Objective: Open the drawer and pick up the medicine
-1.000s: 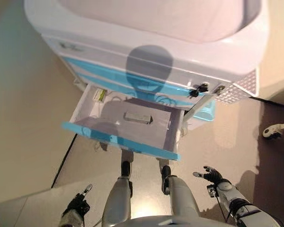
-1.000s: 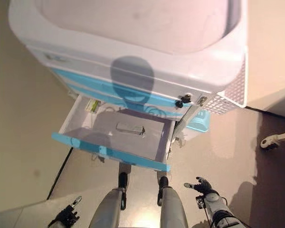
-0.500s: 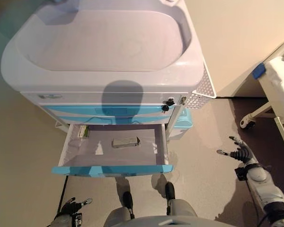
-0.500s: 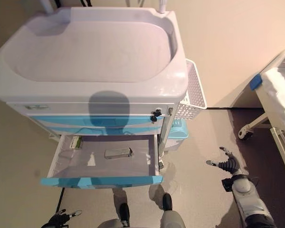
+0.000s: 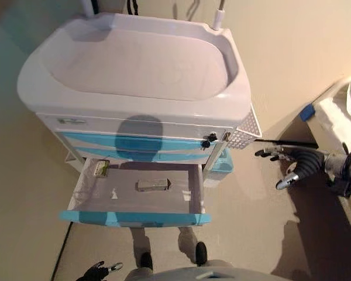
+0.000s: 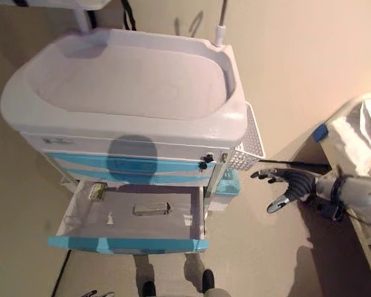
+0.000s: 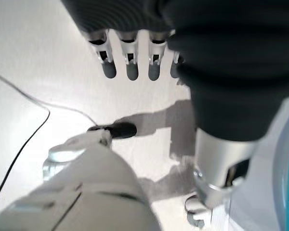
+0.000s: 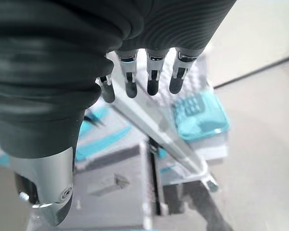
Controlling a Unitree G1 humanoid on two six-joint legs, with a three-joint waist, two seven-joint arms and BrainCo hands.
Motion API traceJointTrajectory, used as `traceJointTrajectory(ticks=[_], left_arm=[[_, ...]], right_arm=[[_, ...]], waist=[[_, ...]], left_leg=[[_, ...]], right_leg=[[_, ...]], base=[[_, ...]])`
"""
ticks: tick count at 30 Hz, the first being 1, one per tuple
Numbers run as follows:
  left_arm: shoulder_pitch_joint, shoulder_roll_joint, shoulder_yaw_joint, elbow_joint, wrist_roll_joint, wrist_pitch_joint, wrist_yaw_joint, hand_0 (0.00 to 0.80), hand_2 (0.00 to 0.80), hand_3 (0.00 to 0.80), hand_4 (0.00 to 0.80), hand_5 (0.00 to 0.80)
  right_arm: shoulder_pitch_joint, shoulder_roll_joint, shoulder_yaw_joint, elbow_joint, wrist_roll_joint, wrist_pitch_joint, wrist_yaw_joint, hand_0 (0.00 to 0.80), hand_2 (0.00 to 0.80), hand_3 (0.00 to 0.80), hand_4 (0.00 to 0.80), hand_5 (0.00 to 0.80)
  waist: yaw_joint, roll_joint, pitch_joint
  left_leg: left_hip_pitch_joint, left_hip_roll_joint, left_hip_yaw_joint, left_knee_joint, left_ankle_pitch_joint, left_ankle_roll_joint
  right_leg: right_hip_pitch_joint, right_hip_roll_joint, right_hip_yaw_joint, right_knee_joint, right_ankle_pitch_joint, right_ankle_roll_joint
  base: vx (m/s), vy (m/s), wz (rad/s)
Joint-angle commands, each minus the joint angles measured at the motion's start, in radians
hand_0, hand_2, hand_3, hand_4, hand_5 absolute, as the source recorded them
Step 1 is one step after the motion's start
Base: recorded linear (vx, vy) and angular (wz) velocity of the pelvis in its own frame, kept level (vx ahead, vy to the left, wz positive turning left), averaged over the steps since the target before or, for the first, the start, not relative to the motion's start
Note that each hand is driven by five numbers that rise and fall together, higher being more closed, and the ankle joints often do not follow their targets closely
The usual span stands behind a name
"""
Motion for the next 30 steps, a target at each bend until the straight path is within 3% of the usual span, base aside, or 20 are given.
traceJointTrajectory(ticks=[1,3,7,17,21,23,24,25,27,30], left_arm=[[-0.028,0.037,0.002,0.026,-0.015,-0.008,-0.010,0.000,0.000,0.000,0.000,0.000],[-0.027,0.042,-0.002,0.030,-0.023,-0.004,-0.011,0.000,0.000,0.000,0.000,0.000],[-0.021,0.042,0.002,0.030,-0.026,-0.001,-0.013,0.000,0.000,0.000,0.000,0.000],[-0.002,0.045,-0.015,0.027,-0.012,-0.006,0.000,0.000,0.000,0.000,0.000,0.000],[0.002,0.042,-0.023,0.020,-0.013,-0.005,0.008,0.000,0.000,0.000,0.000,0.000],[-0.001,0.037,-0.030,0.014,-0.025,-0.003,0.023,0.000,0.000,0.000,0.000,0.000],[-0.001,0.038,-0.030,0.014,-0.025,-0.003,0.023,0.000,0.000,0.000,0.000,0.000],[-0.012,0.045,-0.031,0.008,-0.038,-0.001,0.033,0.000,0.000,0.000,0.000,0.000],[-0.019,0.049,-0.031,0.004,-0.042,0.001,0.036,0.000,0.000,0.000,0.000,0.000],[-0.066,0.078,-0.047,-0.020,-0.072,-0.007,0.059,0.000,0.000,0.000,0.000,0.000]], right_arm=[[-0.156,-0.009,0.157,-0.002,0.169,0.027,0.025,0.000,0.000,0.000,0.000,0.000],[-0.228,-0.030,0.263,-0.002,0.184,0.049,0.033,0.000,0.000,0.000,0.000,0.000],[-0.299,-0.017,0.366,-0.003,0.180,0.057,0.039,0.000,0.000,0.000,0.000,0.000],[-0.322,0.106,0.425,-0.027,0.274,0.048,0.007,0.000,0.000,0.000,0.000,0.000],[-0.329,0.195,0.432,-0.023,0.262,0.031,-0.034,0.000,0.000,0.000,0.000,0.000],[-0.285,0.337,0.377,0.017,0.247,-0.005,-0.124,0.000,0.000,0.000,0.000,0.000],[-0.285,0.338,0.376,0.017,0.247,-0.005,-0.124,0.000,0.000,0.000,0.000,0.000],[-0.321,0.404,0.369,0.044,0.212,-0.017,-0.169,0.000,0.000,0.000,0.000,0.000],[-0.341,0.426,0.369,0.050,0.200,-0.014,-0.185,0.000,0.000,0.000,0.000,0.000],[-0.439,0.512,0.358,0.080,0.117,-0.053,-0.262,0.000,0.000,0.000,0.000,0.000]], waist=[[0.049,-0.023,0.024],[0.059,-0.039,0.020],[0.063,-0.048,0.017],[0.089,-0.047,0.024],[0.096,-0.037,0.040],[0.105,-0.029,0.067],[0.105,-0.029,0.068],[0.115,-0.021,0.104],[0.118,-0.017,0.123],[0.136,-0.002,0.226]], left_leg=[[-0.022,-0.040,-0.021,0.064,-0.067,0.013],[-0.013,-0.038,-0.028,0.061,-0.069,0.011],[0.000,-0.037,-0.035,0.057,-0.072,0.010],[0.020,-0.035,-0.056,0.050,-0.074,0.009],[0.027,-0.036,-0.062,0.050,-0.076,0.010],[0.022,-0.037,-0.067,0.059,-0.074,0.012],[0.023,-0.037,-0.067,0.059,-0.075,0.012],[0.002,-0.039,-0.073,0.084,-0.075,0.012],[-0.015,-0.041,-0.075,0.105,-0.077,0.012],[-0.149,-0.045,-0.091,0.235,-0.082,0.009]], right_leg=[[-0.012,-0.001,-0.016,0.122,-0.058,0.063],[-0.002,0.000,-0.029,0.126,-0.067,0.061],[0.015,0.000,-0.042,0.127,-0.076,0.059],[0.040,-0.003,-0.071,0.137,-0.097,0.054],[0.046,-0.006,-0.081,0.144,-0.103,0.051],[0.042,-0.006,-0.086,0.157,-0.107,0.047],[0.042,-0.006,-0.086,0.157,-0.108,0.047],[0.026,-0.008,-0.090,0.175,-0.112,0.043],[0.015,-0.008,-0.090,0.185,-0.113,0.040],[-0.078,-0.013,-0.089,0.252,-0.116,0.025]], base=[[0.016,-0.026,0.20],[0.032,-0.034,0.19],[0.029,-0.022,0.17],[0.009,-0.013,0.06],[-0.003,-0.004,0.05],[-0.051,-0.018,0.00],[-0.119,-0.035,0.06],[-0.087,-0.022,0.10],[-0.141,-0.029,0.14],[-0.309,-0.069,0.15]])
